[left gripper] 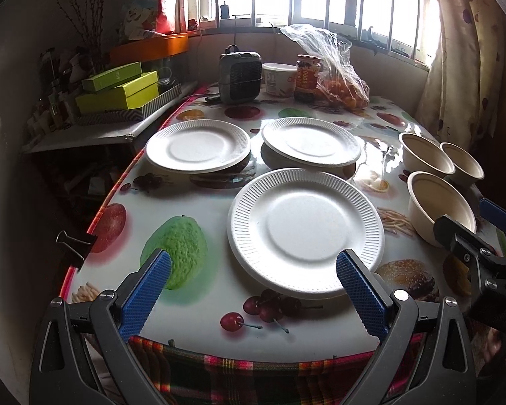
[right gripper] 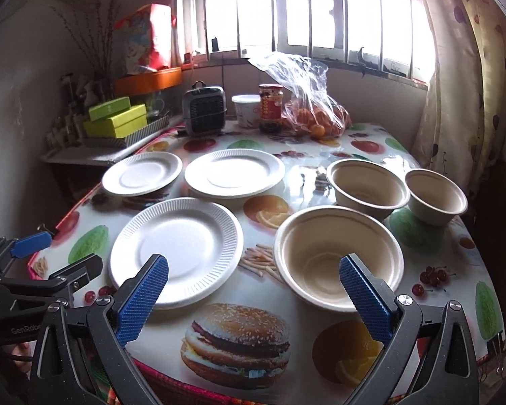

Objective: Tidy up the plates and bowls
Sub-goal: 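Move the left tool toward the rim of a white paper plate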

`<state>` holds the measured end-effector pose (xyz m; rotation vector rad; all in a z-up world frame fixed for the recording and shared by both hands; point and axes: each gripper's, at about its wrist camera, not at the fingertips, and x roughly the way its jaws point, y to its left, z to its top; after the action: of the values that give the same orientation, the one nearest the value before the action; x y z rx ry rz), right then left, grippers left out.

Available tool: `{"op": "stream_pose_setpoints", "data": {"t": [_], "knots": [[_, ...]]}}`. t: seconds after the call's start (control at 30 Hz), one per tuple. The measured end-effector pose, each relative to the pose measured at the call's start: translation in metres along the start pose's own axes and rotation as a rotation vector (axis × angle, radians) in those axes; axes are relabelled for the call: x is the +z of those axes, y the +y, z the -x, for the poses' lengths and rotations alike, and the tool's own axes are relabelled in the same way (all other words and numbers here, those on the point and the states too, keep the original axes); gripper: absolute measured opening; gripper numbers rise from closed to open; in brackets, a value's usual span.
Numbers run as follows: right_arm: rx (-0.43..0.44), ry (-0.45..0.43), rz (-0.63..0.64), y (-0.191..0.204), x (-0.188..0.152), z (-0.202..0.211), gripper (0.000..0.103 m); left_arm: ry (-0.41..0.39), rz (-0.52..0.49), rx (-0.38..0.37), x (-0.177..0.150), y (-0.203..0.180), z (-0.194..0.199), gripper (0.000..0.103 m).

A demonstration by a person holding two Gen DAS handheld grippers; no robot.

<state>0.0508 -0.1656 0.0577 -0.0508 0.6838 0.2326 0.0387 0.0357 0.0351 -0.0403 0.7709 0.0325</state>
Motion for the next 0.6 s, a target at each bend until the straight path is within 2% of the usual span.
{"op": "stream_pose_setpoints", "data": {"t": [0.2,0.43,0.6], "knots": [[0.031,-0.006,0.028,0.009,0.039,-0.018,0.103,-0.005,0.026,0.028,0.028,0.027,-0.01,0.099],[-0.005,-0.008,0.112,0.03,0.08,-0.045,0.103,-0.008,0.084,0.063,0.058,0.066,-0.027,0.099],[0.107,0.042,0.105,0.04,0.108,-0.075,0.103,-0.002,0.134,0.068,0.078,0.097,-0.042,0.099]]}}
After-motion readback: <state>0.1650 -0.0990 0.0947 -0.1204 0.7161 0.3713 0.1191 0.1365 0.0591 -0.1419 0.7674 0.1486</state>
